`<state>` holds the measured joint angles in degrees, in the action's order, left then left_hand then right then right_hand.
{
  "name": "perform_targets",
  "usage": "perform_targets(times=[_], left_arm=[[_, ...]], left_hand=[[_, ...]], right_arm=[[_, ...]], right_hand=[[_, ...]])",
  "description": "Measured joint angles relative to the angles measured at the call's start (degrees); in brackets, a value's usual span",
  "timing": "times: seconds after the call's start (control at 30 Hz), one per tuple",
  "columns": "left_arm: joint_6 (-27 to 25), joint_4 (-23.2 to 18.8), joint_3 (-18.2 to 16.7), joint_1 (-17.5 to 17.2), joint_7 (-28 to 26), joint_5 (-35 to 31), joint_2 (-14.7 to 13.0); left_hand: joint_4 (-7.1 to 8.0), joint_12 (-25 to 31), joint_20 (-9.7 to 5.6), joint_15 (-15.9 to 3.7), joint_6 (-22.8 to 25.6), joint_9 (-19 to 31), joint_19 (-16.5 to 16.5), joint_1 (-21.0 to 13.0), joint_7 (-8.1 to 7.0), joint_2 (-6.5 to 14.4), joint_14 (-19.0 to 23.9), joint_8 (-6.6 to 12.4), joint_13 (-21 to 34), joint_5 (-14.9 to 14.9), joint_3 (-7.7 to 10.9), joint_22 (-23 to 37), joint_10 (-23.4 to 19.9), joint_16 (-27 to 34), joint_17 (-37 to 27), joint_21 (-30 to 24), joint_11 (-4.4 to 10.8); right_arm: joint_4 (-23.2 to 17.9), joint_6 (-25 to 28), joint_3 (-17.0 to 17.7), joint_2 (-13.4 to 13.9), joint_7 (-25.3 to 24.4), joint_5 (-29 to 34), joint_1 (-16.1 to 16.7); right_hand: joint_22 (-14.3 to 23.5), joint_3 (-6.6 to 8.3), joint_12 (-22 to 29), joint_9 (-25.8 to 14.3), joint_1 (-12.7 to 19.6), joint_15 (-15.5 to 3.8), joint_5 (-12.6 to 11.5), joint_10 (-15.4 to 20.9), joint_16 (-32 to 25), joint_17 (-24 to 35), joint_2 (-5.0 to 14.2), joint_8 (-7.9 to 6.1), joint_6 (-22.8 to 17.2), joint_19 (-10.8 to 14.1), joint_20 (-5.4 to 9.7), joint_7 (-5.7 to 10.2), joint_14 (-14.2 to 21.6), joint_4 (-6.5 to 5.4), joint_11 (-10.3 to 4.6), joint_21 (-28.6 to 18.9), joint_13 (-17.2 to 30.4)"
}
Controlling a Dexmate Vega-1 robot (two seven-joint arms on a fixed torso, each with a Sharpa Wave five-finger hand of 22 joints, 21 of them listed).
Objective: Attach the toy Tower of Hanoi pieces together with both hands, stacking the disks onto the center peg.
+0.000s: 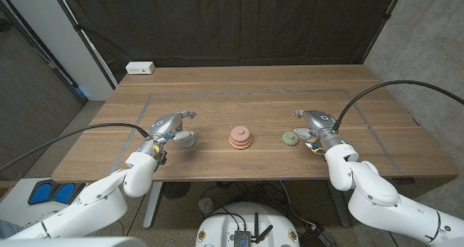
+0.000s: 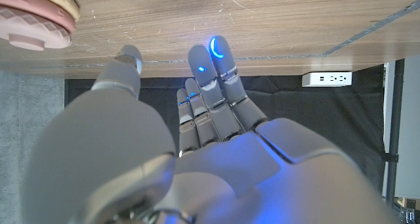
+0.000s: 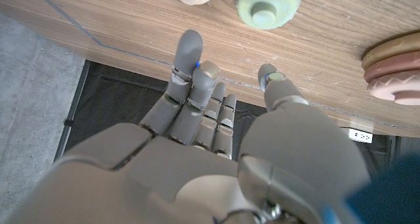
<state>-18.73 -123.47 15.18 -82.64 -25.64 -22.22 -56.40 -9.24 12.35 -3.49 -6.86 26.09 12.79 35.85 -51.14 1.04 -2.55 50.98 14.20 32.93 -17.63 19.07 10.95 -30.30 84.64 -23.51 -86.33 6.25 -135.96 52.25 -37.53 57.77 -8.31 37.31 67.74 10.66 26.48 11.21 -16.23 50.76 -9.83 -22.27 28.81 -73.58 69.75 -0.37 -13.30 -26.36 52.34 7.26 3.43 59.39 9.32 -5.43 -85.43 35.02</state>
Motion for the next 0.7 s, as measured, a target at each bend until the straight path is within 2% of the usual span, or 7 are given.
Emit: perform_targets(times=[0.1,0.13,0.2,0.3,0.33,0.7], left_arm=[[0.0,0.1,0.0,-0.1,0.0,-0.1,0.1],[0.0,0.1,0.0,-0.2,0.0,-0.1,0.1],[0.0,0.1,-0.1,-0.3,0.0,-0.1,0.1],[0.0,0.1,-0.4,-0.5,0.0,-0.1,0.1],[0.1,0.1,-0.4,-0.6,-0.9,-0.4,0.1],[0.2,-0.1,-1.5,-1.6,-1.4,-0.6,0.0]], left_hand=[[0.0,0.0,0.0,0.0,0.0,0.0,0.0,0.0,0.0,0.0,0.0,0.0,0.0,0.0,0.0,0.0,0.0,0.0,0.0,0.0,0.0],[0.0,0.0,0.0,0.0,0.0,0.0,0.0,0.0,0.0,0.0,0.0,0.0,0.0,0.0,0.0,0.0,0.0,0.0,0.0,0.0,0.0],[0.0,0.0,0.0,0.0,0.0,0.0,0.0,0.0,-0.02,0.0,0.0,0.0,0.0,0.0,0.0,0.0,0.0,0.0,0.0,0.0,0.0],[0.0,0.0,0.0,0.0,0.2,0.0,0.0,0.2,-0.23,0.2,0.0,0.0,0.0,0.0,0.0,0.0,-0.1,0.0,0.0,0.0,0.11],[0.0,0.0,0.0,0.0,0.2,0.0,0.0,0.3,-0.23,0.3,0.0,0.0,0.0,0.0,0.0,0.0,-0.2,0.0,0.0,0.0,0.19],[0.16,0.0,0.0,0.0,0.5,0.0,0.0,0.2,-0.07,0.8,0.0,0.0,0.0,0.0,0.16,0.0,-0.5,0.0,0.0,0.0,-0.08]], right_arm=[[0.0,0.2,0.0,0.0,1.0,0.4,0.0],[0.0,0.3,0.0,0.0,1.3,0.6,0.0],[0.0,0.4,0.0,0.0,2.1,0.9,0.0],[0.0,0.6,0.0,0.0,3.5,1.6,0.0],[-1.0,0.7,-1.3,1.1,3.6,1.6,-1.1],[-1.7,2.4,-4.0,1.5,10.1,6.0,-3.3]], right_hand=[[0.0,0.0,-0.4,0.0,-0.2,0.33,0.0,-1.3,0.2,-0.2,-0.17,0.47,0.8,-0.4,-0.3,0.06,-0.8,0.0,0.37,0.0,-0.2],[0.0,-0.02,-0.4,0.0,-0.9,0.42,0.0,-1.7,0.5,-0.4,-0.84,0.6,1.1,-0.9,-0.42,-0.1,-1.3,-0.02,0.54,0.3,-0.3],[-0.2,-0.25,-0.6,0.0,-1.4,0.64,0.0,-2.7,1.1,-0.7,-0.45,0.83,1.6,-1.0,-0.2,-0.58,-1.9,-0.25,0.69,0.3,-0.3],[-0.3,-0.25,-0.9,0.0,-1.9,0.99,0.0,-4.2,1.7,-1.2,-0.98,1.05,2.8,-1.8,-0.55,-0.9,-2.3,-0.24,0.94,0.7,-0.5],[-0.3,-0.25,-0.9,0.0,-1.9,1.01,0.0,-4.7,2.0,-1.4,-0.98,1.24,3.2,-1.9,-0.6,-0.9,-2.7,-0.24,1.02,0.8,-0.7],[-0.3,-1.12,-0.9,0.3,-2.3,1.55,0.8,-6.6,2.9,-2.6,-1.47,1.71,5.8,-2.6,-0.52,-1.5,-3.6,0.18,1.33,1.1,-1.3]])
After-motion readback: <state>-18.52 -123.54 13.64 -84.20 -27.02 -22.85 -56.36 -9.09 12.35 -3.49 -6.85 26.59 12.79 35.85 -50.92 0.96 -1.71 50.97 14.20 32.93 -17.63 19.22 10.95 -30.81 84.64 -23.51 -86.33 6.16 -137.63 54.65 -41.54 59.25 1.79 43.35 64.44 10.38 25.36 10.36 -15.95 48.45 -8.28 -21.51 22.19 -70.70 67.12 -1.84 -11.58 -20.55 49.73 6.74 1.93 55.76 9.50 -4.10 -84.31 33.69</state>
